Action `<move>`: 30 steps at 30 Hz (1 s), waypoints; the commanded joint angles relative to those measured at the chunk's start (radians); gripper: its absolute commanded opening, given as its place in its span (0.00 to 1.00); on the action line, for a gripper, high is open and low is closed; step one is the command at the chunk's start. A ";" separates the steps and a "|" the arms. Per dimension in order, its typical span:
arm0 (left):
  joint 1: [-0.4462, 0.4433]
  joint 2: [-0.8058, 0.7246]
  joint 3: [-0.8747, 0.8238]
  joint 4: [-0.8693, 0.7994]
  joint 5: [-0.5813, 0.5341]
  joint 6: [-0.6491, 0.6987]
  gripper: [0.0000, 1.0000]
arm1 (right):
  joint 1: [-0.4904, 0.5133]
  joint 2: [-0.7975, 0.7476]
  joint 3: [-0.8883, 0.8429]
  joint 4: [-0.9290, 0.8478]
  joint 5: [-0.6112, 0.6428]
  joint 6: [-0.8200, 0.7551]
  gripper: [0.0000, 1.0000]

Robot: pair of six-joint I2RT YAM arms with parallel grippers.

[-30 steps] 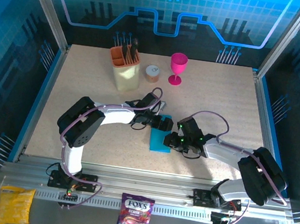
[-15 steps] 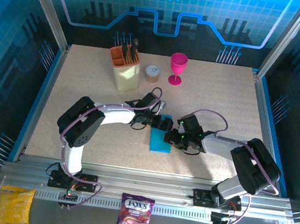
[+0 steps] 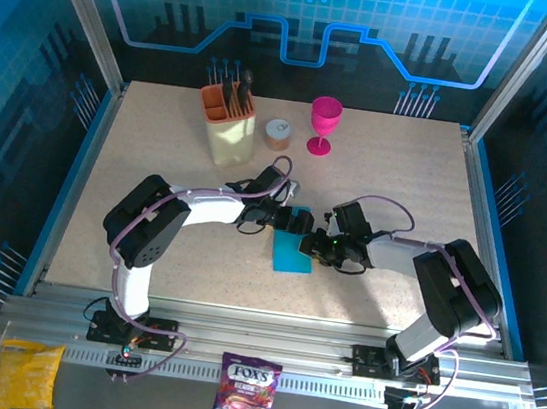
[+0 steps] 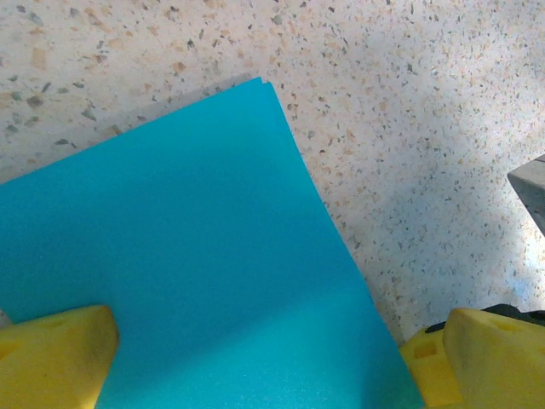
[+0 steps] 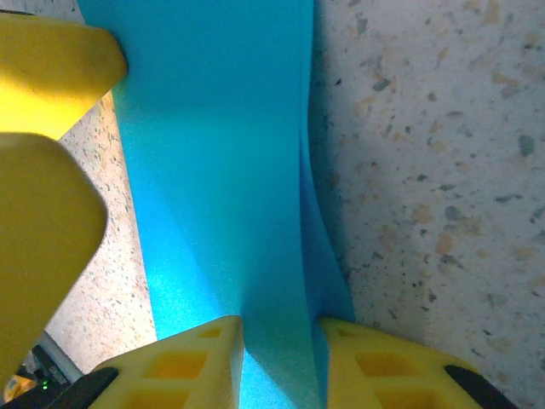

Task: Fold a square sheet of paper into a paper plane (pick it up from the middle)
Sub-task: Fold the triangle a second time at the center of the table.

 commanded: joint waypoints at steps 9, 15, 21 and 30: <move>-0.011 0.022 -0.009 -0.097 0.024 0.017 1.00 | -0.036 -0.036 0.011 0.087 -0.033 -0.014 0.30; -0.012 0.022 -0.005 -0.103 0.025 0.020 1.00 | -0.037 -0.065 -0.011 0.099 -0.034 -0.003 0.29; -0.012 0.022 -0.006 -0.103 0.028 0.022 1.00 | -0.048 -0.029 0.021 0.109 -0.041 0.002 0.31; -0.012 0.018 -0.004 -0.100 0.036 0.017 1.00 | -0.059 0.044 0.046 0.176 -0.081 0.031 0.16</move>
